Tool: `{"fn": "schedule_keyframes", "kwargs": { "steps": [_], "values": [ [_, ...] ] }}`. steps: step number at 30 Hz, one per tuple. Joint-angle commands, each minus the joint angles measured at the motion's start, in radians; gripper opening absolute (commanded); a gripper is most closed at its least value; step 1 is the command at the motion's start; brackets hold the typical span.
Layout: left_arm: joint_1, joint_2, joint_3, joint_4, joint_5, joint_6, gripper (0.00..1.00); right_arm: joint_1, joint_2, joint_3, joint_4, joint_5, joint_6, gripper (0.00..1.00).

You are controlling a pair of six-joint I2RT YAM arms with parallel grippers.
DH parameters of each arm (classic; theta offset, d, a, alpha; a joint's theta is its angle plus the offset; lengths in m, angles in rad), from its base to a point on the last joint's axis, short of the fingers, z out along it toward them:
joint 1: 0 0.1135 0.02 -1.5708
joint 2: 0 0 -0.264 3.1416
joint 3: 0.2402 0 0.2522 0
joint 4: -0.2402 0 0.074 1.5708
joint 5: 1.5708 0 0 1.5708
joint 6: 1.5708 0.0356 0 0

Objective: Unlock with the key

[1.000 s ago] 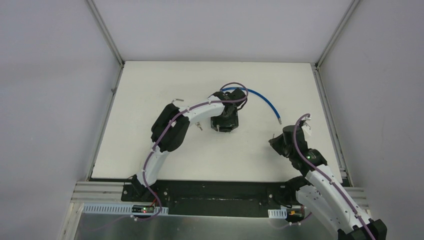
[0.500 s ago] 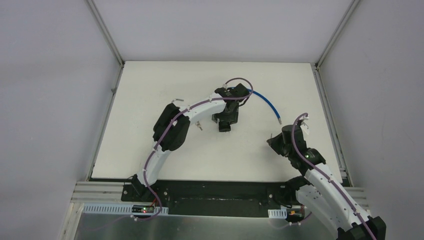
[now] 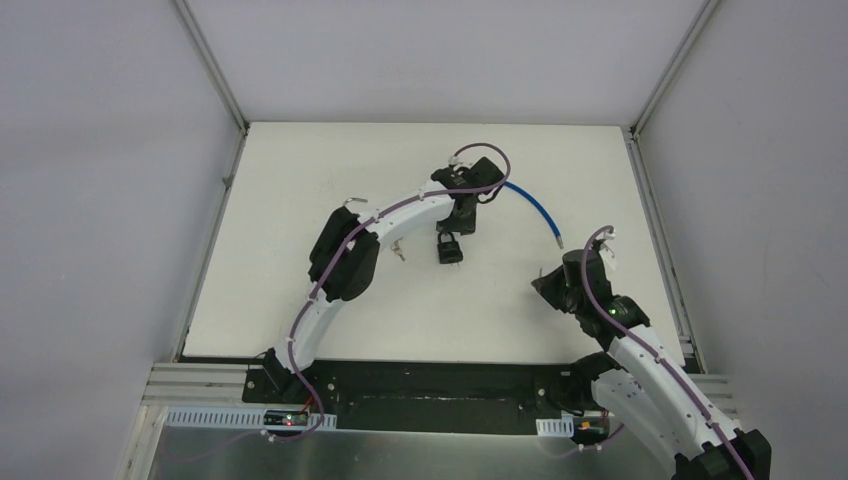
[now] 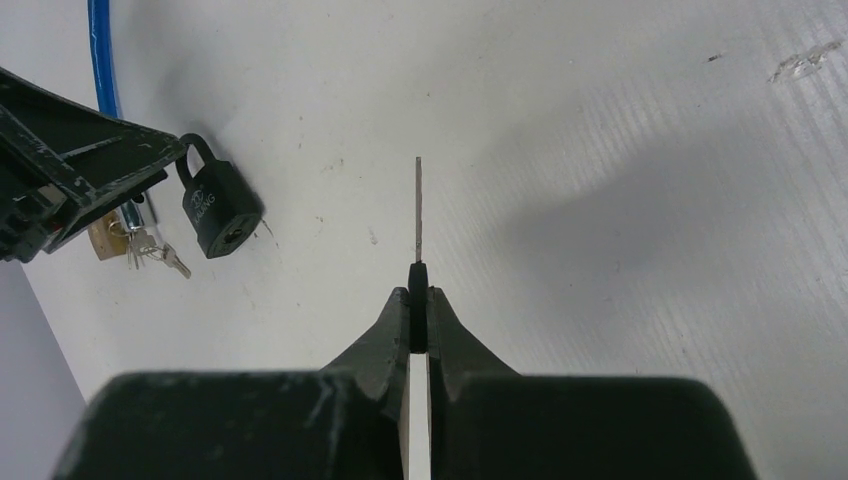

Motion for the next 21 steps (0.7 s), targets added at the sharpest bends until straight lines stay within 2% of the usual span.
{"fn": "schedule_keyframes", "kwargs": {
  "steps": [1, 10, 15, 19, 21],
  "values": [
    [0.009, 0.039, 0.027, -0.006, -0.011, -0.042, 0.38, -0.005, -0.007, -0.002, 0.031, -0.007, -0.010, 0.00],
    [0.023, 0.087, 0.039, -0.008, -0.030, -0.088, 0.37, -0.005, -0.061, -0.016, 0.008, -0.004, -0.001, 0.00],
    [0.036, 0.119, 0.064, -0.007, -0.040, -0.087, 0.33, -0.005, -0.078, -0.027, 0.001, -0.011, 0.005, 0.00],
    [0.051, 0.132, 0.076, -0.008, -0.024, -0.083, 0.27, -0.005, -0.090, -0.027, -0.003, -0.012, 0.005, 0.00],
    [0.053, 0.127, 0.078, -0.007, -0.017, -0.074, 0.16, -0.005, -0.089, -0.024, -0.003, -0.010, 0.002, 0.00]
  ]
}}
